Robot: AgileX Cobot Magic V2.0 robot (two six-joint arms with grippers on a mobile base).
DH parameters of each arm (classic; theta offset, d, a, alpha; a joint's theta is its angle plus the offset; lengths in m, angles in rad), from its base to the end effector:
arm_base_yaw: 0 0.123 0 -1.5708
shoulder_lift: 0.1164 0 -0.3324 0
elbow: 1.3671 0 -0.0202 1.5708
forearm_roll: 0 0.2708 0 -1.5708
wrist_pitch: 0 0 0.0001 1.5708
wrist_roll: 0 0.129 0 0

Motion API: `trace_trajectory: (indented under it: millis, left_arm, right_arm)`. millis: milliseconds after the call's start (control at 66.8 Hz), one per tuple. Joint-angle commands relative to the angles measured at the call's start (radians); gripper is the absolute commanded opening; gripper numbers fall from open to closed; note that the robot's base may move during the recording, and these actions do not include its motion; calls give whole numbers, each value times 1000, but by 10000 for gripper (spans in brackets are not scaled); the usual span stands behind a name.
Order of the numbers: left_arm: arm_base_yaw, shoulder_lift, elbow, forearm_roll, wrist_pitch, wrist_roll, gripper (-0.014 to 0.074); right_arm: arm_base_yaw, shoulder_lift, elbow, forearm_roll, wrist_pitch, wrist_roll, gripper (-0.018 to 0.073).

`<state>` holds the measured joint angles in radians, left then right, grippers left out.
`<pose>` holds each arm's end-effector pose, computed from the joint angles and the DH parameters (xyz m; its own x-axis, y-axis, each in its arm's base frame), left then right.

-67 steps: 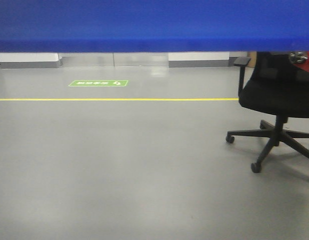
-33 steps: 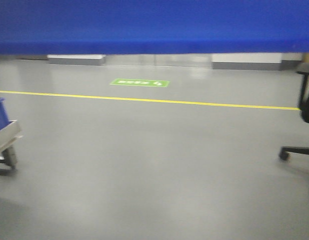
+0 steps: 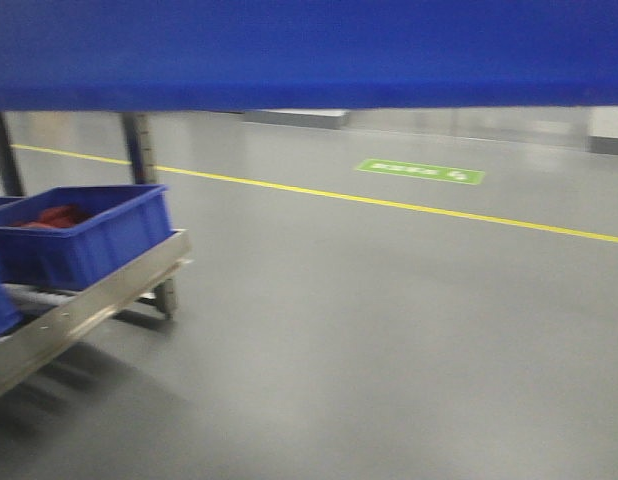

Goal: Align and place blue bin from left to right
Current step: 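Drive the held blue bin up to another roller rack of blue bins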

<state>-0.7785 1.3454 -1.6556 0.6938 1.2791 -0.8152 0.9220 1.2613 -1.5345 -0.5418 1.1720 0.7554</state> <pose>0.2524 -0.1380 0.5036 -0.5655 -0.0511 -0.8232 -0.0699 0.9975 -0.0139 0.2091 0.1743 0.4859 -0.6042 -0.0659 -0.7941 -0.2178 0.9723 0.0850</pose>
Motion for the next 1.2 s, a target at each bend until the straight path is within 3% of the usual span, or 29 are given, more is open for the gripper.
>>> trace_trajectory:
  millis: [0,1183]
  left_arm:
    - [-11,-13,-12,34,-73,-7,-111]
    - [-11,-13,-12,34,-73,-7,-111]
  right_arm:
    - [8,-16,-10,-26,-82,-3,-78]
    - [8,-16,-10,-26,-82,-3,-78]
